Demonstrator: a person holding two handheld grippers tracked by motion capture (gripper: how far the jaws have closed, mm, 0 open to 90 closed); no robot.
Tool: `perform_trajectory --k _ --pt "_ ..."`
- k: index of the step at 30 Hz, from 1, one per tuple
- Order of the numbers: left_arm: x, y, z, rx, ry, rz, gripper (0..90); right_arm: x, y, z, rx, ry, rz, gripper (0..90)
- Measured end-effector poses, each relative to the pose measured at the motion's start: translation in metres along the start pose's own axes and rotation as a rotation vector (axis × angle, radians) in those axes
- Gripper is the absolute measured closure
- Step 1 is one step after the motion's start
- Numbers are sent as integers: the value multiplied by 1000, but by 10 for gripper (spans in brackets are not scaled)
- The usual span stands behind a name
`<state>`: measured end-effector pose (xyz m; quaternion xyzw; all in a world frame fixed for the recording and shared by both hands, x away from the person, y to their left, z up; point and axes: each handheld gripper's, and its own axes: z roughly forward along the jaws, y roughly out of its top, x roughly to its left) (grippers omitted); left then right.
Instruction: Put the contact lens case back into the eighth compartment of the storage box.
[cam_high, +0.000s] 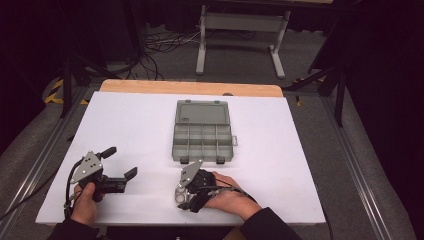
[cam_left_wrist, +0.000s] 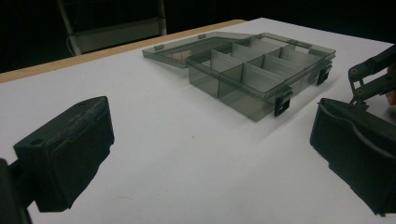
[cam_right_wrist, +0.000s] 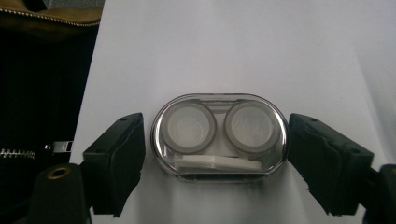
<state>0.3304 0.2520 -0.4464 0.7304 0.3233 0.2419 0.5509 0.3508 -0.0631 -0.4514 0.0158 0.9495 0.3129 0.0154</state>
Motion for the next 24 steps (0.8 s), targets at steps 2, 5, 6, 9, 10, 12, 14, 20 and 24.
perform_trajectory --k 2,5,6,9,10,12,14,20,24 --pt "0 0 0 0 0 0 5 0 0 1 6 -3 -5 241" --pt "0 0 0 -1 0 -1 5 -1 0 1 7 -6 -9 263" --pt "0 0 0 -1 0 -2 5 -1 0 1 6 -5 -9 264" --pt "0 0 0 0 -1 0 5 -1 0 1 6 -7 -11 266" --pt "0 0 0 -3 -1 -4 5 -1 0 1 6 -7 -10 266" --pt "0 0 0 -4 0 -6 5 -1 0 1 7 -11 -12 266" --pt "0 0 0 -1 -1 -2 5 0 0 1 7 -13 -13 266" --pt "0 0 0 1 -2 1 5 0 1 0 7 -13 -23 265" --pt "0 0 0 2 -3 2 5 1 1 -4 0 -20 -29 266"
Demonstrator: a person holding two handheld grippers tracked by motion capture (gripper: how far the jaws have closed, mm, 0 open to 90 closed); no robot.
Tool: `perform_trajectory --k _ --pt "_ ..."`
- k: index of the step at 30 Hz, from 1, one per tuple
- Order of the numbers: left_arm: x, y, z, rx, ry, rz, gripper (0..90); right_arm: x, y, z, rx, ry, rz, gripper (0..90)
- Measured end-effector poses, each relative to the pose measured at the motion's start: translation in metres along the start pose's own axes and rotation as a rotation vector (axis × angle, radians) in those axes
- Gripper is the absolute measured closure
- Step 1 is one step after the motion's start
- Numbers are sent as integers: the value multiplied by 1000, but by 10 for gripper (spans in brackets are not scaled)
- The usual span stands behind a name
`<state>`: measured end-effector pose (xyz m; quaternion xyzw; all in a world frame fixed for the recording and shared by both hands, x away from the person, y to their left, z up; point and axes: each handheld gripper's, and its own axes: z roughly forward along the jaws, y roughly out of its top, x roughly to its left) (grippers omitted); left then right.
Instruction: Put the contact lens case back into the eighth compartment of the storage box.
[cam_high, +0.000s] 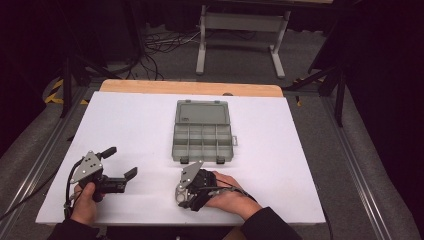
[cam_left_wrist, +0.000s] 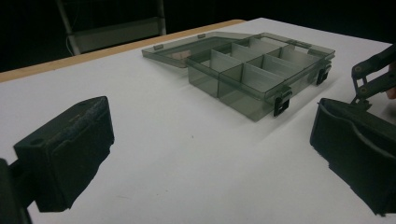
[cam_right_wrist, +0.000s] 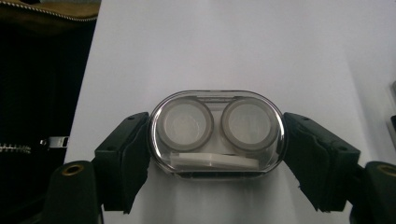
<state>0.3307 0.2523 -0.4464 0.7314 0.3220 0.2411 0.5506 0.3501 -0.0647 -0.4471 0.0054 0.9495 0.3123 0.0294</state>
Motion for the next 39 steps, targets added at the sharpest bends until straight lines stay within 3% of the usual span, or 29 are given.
perform_trajectory --k 14,23,39 --pt "0 0 0 -1 2 -5 5 0 6 -17 -43 -28 -36 266" --pt "0 0 0 -2 -1 -2 5 -2 10 -33 -87 -78 -69 266" --pt "0 0 0 -1 1 -3 5 -7 12 -48 -160 -131 -69 266"
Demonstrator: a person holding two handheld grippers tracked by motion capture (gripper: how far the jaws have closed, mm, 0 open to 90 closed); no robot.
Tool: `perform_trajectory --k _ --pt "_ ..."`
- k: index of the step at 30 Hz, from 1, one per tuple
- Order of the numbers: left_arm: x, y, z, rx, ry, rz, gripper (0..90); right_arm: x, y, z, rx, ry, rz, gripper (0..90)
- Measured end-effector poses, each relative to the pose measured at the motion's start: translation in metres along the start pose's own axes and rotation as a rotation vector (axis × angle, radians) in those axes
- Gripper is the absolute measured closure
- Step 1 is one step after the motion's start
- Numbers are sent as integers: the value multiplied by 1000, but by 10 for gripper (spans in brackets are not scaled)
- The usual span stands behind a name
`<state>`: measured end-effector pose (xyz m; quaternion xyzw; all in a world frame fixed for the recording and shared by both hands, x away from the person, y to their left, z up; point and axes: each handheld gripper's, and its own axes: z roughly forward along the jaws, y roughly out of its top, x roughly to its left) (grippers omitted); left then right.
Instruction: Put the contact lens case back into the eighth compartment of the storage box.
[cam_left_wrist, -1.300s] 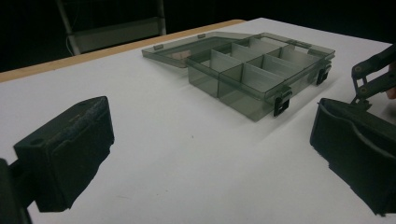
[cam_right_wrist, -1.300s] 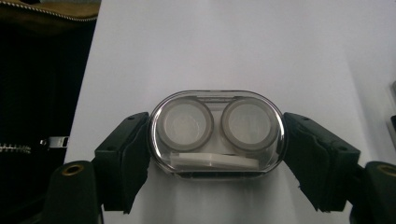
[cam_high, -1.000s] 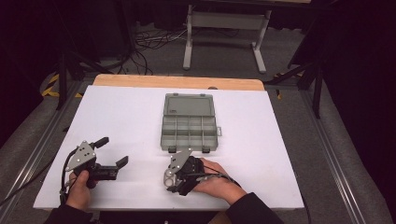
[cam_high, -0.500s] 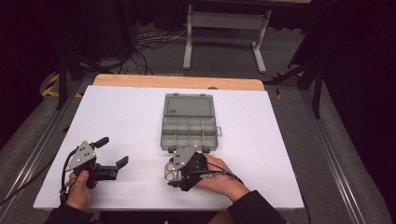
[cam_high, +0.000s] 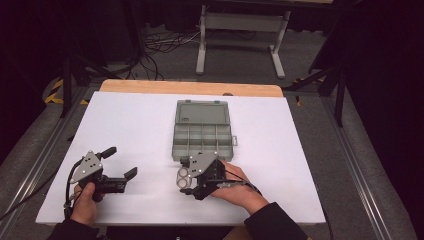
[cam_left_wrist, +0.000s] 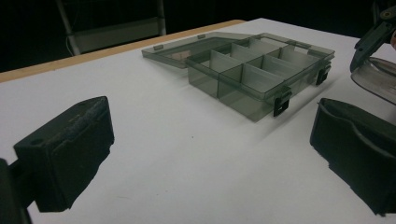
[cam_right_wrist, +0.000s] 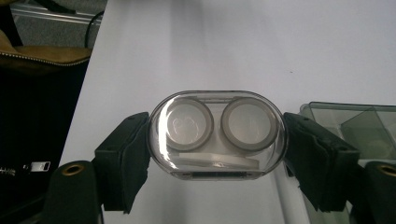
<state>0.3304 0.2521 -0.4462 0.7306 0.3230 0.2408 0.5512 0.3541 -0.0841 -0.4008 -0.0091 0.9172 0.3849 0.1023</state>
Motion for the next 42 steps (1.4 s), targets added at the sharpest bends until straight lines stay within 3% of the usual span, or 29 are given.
perform_trajectory --k 16,42 --pt "0 0 0 0 1 -3 5 -6 -2 -12 25 -43 -1 266" --pt "0 0 0 2 0 -1 5 -29 -13 -53 66 -147 15 266"
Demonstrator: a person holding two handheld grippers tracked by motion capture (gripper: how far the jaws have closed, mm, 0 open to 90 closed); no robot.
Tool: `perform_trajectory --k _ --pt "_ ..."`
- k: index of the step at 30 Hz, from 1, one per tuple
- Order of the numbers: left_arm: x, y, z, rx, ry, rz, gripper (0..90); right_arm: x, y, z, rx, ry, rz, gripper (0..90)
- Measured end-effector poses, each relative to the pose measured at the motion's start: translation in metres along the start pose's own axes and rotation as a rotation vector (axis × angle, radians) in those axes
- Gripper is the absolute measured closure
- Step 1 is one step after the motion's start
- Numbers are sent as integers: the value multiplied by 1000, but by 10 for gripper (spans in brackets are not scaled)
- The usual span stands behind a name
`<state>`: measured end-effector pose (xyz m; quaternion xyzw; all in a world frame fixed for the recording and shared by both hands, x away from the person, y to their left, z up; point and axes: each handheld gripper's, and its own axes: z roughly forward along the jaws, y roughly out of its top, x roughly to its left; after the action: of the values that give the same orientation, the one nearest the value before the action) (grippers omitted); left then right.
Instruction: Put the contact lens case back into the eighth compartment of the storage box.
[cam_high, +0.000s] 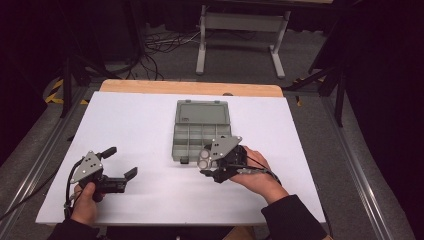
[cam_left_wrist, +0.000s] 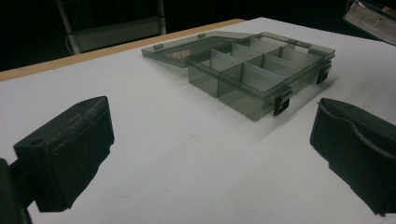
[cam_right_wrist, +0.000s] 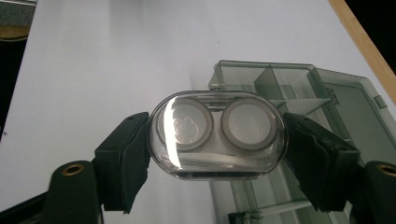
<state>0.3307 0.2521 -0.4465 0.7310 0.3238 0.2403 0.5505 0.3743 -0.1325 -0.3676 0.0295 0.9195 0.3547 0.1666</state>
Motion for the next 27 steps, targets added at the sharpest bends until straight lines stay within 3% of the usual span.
perform_trajectory --k 27 --pt "0 0 0 0 0 0 5 -30 -15 -17 40 -81 16 266"
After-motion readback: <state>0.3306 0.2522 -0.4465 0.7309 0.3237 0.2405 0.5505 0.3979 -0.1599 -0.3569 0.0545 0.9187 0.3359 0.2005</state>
